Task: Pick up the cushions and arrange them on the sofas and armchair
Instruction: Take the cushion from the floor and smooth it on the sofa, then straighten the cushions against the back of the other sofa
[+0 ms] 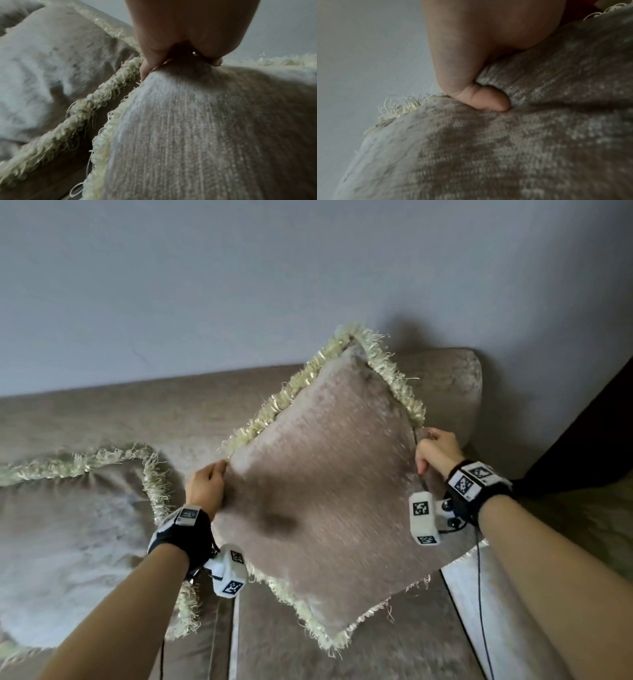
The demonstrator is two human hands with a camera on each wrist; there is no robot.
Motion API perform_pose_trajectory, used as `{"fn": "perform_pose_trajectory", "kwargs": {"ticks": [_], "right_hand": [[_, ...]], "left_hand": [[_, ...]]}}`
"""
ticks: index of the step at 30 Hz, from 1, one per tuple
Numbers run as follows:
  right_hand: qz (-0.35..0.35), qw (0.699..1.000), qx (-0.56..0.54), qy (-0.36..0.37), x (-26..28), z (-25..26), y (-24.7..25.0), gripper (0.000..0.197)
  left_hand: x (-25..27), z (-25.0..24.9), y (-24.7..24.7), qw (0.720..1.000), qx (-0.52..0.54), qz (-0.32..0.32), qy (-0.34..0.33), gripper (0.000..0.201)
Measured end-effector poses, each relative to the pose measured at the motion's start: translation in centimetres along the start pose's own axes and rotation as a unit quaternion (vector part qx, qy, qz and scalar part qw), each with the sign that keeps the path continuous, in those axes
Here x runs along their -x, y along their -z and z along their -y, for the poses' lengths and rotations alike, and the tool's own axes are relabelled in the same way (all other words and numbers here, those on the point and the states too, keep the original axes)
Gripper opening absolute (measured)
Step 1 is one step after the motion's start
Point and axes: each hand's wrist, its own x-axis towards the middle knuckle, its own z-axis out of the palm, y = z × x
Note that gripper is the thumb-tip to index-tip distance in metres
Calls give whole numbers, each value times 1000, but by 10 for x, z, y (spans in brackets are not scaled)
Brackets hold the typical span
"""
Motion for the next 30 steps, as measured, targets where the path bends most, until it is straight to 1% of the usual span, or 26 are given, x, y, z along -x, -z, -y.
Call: {"fn": "perform_pose_trajectory", "kwargs": {"ticks": [1, 2, 5, 7, 9, 12, 14, 15, 16, 18, 19, 21, 22, 23, 24, 25, 27, 30], "right_hand": [[-3, 1000, 25, 1, -4, 0, -2, 61], [-2, 999, 43, 9, -8, -1, -3, 59], [-7, 998, 66, 12, -20, -11, -10, 69], [-12, 995, 95, -5, -30, -21, -17, 70], [-8, 991, 131, -12, -35, -29, -25, 62], [-28, 986, 164, -1, -48, -41, -36, 38], [-36, 986, 164, 7, -57, -46, -43, 23], [-32, 985, 167, 9, -59, -47, -44, 24], [-22, 985, 174, 8, -61, -49, -45, 33], [-21, 979, 204, -7, -58, -47, -40, 59], [-26, 975, 220, -18, -54, -44, -36, 63], [-37, 973, 225, -32, -42, -32, -25, 61], [-38, 974, 222, -26, -37, -24, -21, 60], [-34, 972, 230, -19, -29, -16, -17, 60], [-26, 970, 243, -8, -20, -6, -14, 60], [-14, 965, 262, 1, -7, 6, -12, 60], [16, 957, 291, 6, 25, 32, -8, 55], [61, 949, 308, 21, 76, 73, -4, 42]], "left_hand": [[1, 7, -5, 1000, 2, -1, 13, 37], [2, 15, -10, 1000, 6, 0, 27, 37], [2, 32, -30, 999, 9, 13, 46, 37], [2, 44, -45, 998, 4, 30, 54, 36], [1, 51, -56, 998, -3, 39, 58, 36], [-11, 60, -68, 997, -13, 44, 69, 38], [-18, 64, -73, 996, -12, 44, 77, 38], [-22, 66, -74, 996, -15, 44, 83, 38], [-22, 66, -74, 994, -19, 47, 94, 39], [-29, 70, -70, 990, -35, 62, 121, 48], [-34, 74, -68, 987, -35, 71, 138, 56], [-55, 86, -66, 981, -32, 87, 168, 80], [-60, 84, -62, 979, -22, 94, 179, 81], [-60, 75, -55, 979, -1, 100, 179, 69], [-52, 58, -43, 979, 18, 102, 176, 50], [-40, 34, -28, 980, 31, 104, 166, 38], [-23, -1, 4, 982, 38, 108, 152, 39], [-1, -40, 66, 984, 39, 120, 129, 24]]}}
